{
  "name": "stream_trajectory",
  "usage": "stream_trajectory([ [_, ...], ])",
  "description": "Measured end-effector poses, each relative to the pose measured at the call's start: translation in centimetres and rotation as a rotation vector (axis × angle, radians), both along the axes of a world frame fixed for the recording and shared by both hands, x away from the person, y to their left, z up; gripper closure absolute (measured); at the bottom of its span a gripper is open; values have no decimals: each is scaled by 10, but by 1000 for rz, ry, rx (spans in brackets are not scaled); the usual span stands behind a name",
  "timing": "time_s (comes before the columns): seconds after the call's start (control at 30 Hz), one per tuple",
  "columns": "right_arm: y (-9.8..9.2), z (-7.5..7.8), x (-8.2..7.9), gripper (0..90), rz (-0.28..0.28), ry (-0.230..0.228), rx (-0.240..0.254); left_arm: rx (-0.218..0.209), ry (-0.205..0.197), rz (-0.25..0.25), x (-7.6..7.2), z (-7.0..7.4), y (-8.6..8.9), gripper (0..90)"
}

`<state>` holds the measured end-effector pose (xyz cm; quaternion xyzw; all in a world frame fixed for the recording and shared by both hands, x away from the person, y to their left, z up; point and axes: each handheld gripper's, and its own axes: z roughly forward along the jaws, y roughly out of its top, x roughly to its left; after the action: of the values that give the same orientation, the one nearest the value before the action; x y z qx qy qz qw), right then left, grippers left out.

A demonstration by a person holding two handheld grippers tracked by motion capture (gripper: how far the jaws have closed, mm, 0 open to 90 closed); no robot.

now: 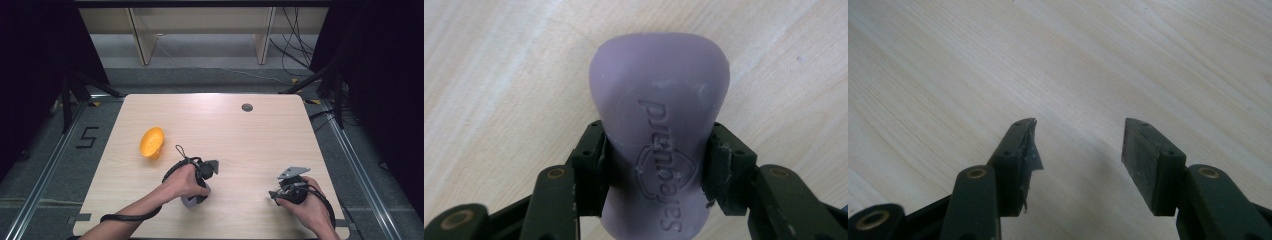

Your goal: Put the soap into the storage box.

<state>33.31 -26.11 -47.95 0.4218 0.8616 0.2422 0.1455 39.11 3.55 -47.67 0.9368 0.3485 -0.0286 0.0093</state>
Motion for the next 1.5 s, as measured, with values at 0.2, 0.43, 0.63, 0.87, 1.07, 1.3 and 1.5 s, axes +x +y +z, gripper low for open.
stream_trajectory([
  [0.2, 0, 2, -1, 478, -7, 11, 4, -38, -15, 36, 5, 7, 8, 492],
  [0.43, 0, 3, -1, 478, -8, 2, 7, -64, -26, 75, 15, 22, 22, 492],
  [0.63, -1, 3, -1, 478, -11, -4, 10, -89, -57, 140, 24, 34, 35, 491],
  [0.87, -1, 3, -1, 478, -12, -2, 10, -97, -68, 200, 34, 43, 50, 492],
  [1.07, -1, 3, -1, 478, -13, -1, 11, -99, -80, 259, 46, 51, 67, 492],
  [1.3, -1, 3, -1, 478, -5, -13, 6, -109, -104, 332, 61, 62, 87, 492],
  [1.5, -1, 3, -1, 478, -9, -14, 6, -107, -110, 388, 72, 71, 102, 491],
])
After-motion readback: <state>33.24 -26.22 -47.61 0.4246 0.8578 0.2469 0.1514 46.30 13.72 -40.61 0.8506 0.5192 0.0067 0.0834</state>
